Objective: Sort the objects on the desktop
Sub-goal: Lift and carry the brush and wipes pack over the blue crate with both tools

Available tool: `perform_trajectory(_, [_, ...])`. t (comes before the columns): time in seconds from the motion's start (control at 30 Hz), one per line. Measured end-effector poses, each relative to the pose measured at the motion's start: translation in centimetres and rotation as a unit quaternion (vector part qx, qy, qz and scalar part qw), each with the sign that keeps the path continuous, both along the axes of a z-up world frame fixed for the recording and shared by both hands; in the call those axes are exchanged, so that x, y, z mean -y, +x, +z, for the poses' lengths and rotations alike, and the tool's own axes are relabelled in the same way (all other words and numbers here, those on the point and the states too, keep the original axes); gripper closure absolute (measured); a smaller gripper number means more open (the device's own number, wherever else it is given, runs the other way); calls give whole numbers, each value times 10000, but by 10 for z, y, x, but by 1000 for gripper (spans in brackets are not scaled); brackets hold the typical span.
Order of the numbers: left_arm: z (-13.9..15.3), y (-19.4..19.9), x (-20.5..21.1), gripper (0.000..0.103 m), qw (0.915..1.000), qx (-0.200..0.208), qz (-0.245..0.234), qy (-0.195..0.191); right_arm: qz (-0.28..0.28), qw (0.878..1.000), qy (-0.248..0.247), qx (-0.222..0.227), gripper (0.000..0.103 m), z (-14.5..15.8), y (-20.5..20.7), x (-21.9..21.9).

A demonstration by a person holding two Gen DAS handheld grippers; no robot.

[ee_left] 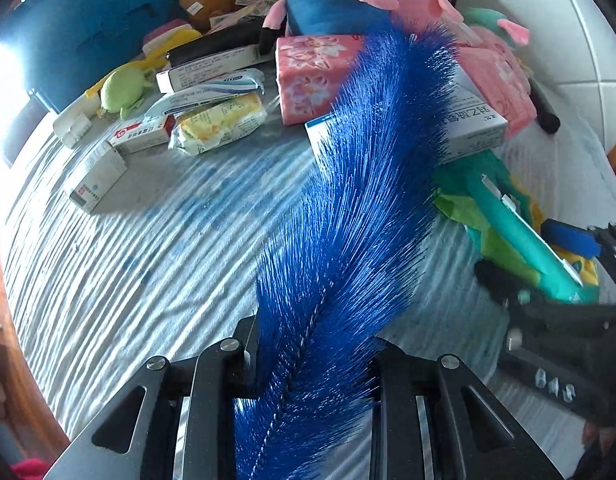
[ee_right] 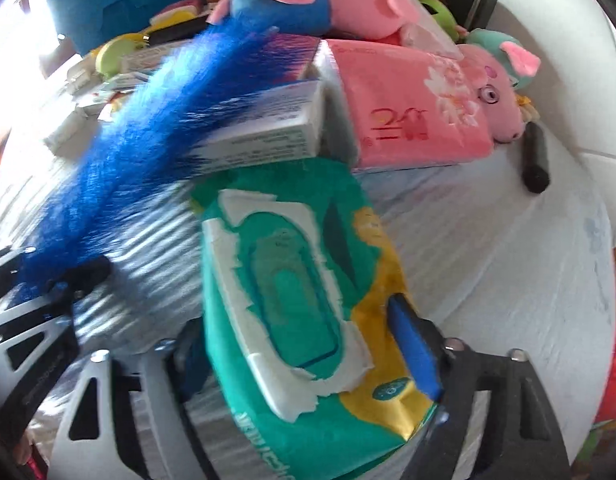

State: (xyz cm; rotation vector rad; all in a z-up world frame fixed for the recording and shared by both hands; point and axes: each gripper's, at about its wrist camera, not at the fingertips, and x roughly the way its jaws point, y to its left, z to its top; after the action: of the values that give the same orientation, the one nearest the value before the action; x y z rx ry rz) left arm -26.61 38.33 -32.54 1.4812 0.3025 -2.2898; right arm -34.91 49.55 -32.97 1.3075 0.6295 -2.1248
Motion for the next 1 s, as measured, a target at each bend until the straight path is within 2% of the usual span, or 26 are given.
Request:
perform_trajectory(0.03, [1,2,-1,83,10000,-4,8,26,-30,10000,-23,-2,32,1,-1,-1])
perform_trajectory(0.07, [2,4,-1,83,10000,-4,15,29,-42,10000,-55,-4,51,4,0,-2])
perform_trajectory(0.13, [6,8,1,84,10000,-27,19,-21,-55,9999,-133,-18,55,11,3,-5])
perform_trajectory(0.17, [11,10,1,84,10000,-61,27,-51,-65,9998,-171,-8,64,15,4,-8])
perform_trajectory(0.4, [58,30,5,85,9984,-507,102,-240,-191,9988,-435,-101,64,53,18,-38])
perform_trajectory(0.57, [86,43,18,85,9962,-770,162,-363,-66,9960,-780,-421,64,100,31,-33])
perform_trajectory(0.8, [129,71,34,87,9918,-1074,338,-597,316,9907,-1150,-657,64,144,60,10])
perform_trajectory(1.0, [166,104,80,88,9841,-1470,567,-813,663,9838,-1379,-931,64,182,95,69])
